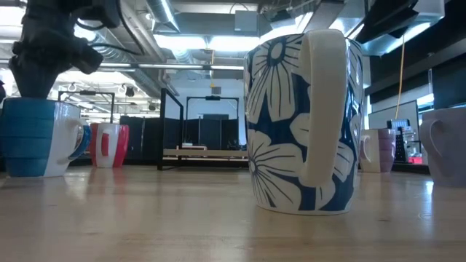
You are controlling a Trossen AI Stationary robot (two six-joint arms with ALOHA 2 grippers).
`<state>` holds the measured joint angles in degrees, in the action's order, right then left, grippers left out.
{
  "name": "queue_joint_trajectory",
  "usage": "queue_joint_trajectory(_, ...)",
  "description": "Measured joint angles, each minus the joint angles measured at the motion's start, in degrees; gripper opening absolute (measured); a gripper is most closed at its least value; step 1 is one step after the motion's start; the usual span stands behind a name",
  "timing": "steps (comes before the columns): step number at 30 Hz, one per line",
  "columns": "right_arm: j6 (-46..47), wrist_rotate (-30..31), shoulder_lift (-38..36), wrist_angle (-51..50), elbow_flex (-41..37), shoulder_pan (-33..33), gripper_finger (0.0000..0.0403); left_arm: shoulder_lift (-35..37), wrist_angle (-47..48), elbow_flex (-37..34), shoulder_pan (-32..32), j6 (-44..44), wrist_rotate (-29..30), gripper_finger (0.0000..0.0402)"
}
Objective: Place coffee mugs
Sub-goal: Put the blue mug on the shelf
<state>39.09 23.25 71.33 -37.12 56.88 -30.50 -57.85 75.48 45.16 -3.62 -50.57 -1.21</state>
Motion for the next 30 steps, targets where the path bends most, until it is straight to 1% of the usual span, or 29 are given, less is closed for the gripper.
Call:
queue_joint_trajectory(2,-0.35,1.26,0.0,0.01,0.0,0.13,0.0133,-0.71,-1.58,-1.17,-0.02,0.06,-0.04,0.0176)
queue_joint_trajectory(5,-0.54,1.73,0.0,-0.08,0.0,0.13,0.0133,-1.72,-3.45,-3.32,0.0,1.64,-1.74,0.0175)
queue_joint_trajectory(9,-0.54,3.66,0.0,-0.27,0.0,0.13,0.0133,-2.8,-6.77,-4.08,-0.02,3.61,-2.55,0.0156)
queue_joint_trajectory(11,-0.56,4.65,0.0,-0.29,0.0,0.13,0.0133,-3.12,-8.51,-4.08,0.02,5.02,-2.78,0.0138)
queue_joint_trajectory(14,-0.54,4.87,0.0,-0.27,0.0,0.13,0.0133,-4.04,-9.96,-4.09,0.0,10.11,-2.78,0.0105)
queue_joint_trajectory(17,-0.54,5.77,0.0,-0.26,0.0,0.13,0.0133,-5.16,-12.86,-4.08,0.0,15.93,-2.51,0.0068)
queue_joint_trajectory(20,-0.48,5.79,0.0,-0.01,0.0,0.13,0.0133,-6.72,-15.51,-4.05,0.0,19.56,-2.56,0.0024)
queue_joint_trajectory(21,-0.48,5.79,0.02,-0.05,0.0,0.13,0.0133,-7.06,-15.68,-4.03,-0.02,20.23,-2.56,0.0016)
queue_joint_trajectory(25,-0.41,5.73,0.02,0.06,0.0,0.13,0.0133,-8.68,-15.67,-2.65,0.0,23.59,-2.51,0.0014)
queue_joint_trajectory(28,-0.37,5.73,0.02,0.17,0.0,0.13,0.0133,-9.52,-16.08,1.59,0.04,26.64,-2.13,0.0013)
queue_joint_trajectory(30,-0.37,5.56,0.02,0.15,0.0,0.13,0.0133,-10.51,-16.35,5.0,0.04,28.56,-0.88,0.0012)
